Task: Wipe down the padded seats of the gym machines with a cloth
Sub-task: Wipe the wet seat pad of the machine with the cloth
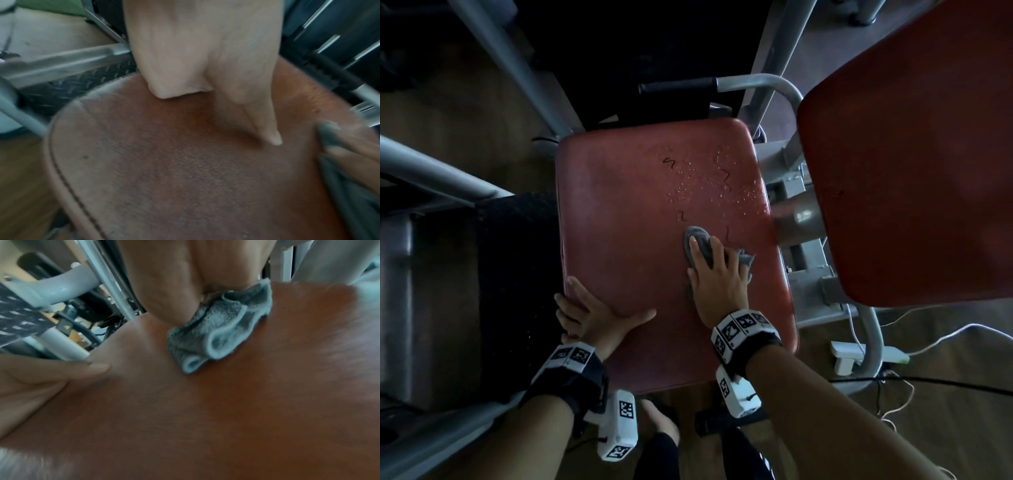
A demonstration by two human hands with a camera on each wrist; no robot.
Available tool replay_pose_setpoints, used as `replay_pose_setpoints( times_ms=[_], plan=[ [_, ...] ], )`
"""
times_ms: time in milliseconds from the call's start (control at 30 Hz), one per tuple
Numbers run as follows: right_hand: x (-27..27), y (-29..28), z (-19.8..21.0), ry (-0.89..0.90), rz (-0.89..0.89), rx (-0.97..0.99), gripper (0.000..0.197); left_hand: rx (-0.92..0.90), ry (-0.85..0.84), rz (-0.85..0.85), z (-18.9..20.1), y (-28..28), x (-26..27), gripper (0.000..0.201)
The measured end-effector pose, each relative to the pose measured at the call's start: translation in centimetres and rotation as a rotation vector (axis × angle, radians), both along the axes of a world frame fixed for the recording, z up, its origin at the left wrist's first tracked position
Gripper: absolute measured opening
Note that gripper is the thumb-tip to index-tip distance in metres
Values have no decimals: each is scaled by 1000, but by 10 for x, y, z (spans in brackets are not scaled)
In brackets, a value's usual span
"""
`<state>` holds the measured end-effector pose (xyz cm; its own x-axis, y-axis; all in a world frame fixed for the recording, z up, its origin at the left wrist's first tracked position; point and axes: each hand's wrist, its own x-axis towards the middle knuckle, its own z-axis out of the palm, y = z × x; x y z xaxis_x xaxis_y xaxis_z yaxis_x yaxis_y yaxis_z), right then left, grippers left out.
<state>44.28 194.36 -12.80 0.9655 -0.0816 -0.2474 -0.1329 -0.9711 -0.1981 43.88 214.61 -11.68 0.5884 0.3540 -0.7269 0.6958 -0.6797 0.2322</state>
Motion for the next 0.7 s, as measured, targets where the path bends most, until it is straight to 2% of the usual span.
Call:
replay_pose_setpoints(
  times_ms=[133,433,700],
  plan=[
    [-12,-20,10,31,22,-70,54,-3,26,-21,6,-2,1,167],
    [-55,-61,29,227,-73,-4,58,29,-21,-30,11,-9,1,166],
    [-23,-66,24,220,-66,2,58,19,-24,-34,7,-5,0,167]
  ],
)
